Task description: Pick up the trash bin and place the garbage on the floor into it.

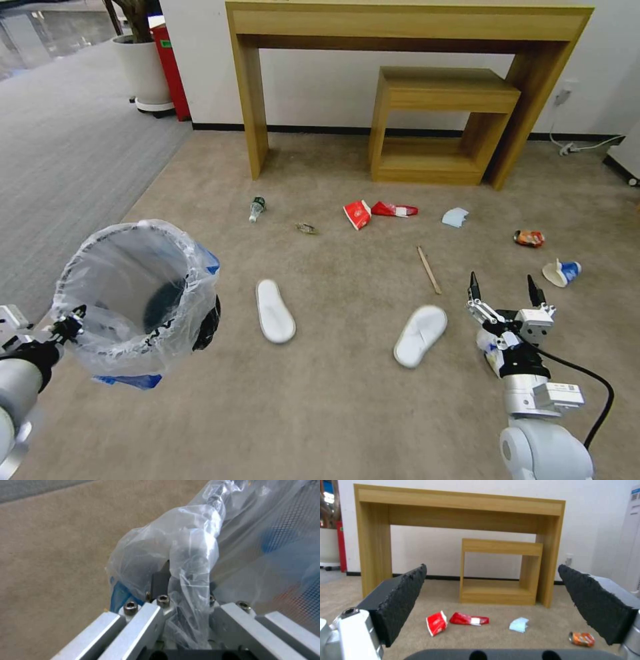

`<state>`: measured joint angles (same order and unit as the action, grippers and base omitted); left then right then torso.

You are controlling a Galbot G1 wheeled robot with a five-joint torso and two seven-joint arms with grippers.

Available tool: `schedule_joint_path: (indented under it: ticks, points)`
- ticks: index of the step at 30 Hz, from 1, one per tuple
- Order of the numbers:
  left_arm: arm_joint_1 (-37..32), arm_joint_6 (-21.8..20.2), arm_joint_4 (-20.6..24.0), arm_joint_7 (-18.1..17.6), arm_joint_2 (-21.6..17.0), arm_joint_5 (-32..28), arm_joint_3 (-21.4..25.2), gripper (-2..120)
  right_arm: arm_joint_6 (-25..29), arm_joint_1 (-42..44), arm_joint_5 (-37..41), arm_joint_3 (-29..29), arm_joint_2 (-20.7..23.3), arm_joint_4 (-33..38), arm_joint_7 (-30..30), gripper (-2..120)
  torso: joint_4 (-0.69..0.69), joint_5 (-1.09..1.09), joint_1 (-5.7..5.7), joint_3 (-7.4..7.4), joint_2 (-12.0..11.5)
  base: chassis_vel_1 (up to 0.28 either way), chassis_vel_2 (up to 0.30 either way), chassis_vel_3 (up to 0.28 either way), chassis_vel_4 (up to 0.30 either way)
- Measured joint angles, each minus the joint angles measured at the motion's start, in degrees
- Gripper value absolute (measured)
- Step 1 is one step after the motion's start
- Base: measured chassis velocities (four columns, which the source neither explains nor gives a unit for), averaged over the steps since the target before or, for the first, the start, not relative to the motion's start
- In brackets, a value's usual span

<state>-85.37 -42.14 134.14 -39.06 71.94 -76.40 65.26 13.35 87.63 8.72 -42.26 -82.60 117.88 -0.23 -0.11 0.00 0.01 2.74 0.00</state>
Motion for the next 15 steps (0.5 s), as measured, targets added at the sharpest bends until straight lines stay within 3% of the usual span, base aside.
schedule_joint_path:
  ticks: [15]
  points:
    - [-0.3, 0.0, 0.5, -0.2, 0.2, 0.2, 0.4, 0, 0.2, -0.1, 0.3, 0.3, 0.6, 0.2, 0.9, 100, 0.0, 0.0, 0.01, 0.02, 0.0, -0.223, 0.223, 0.218, -0.227]
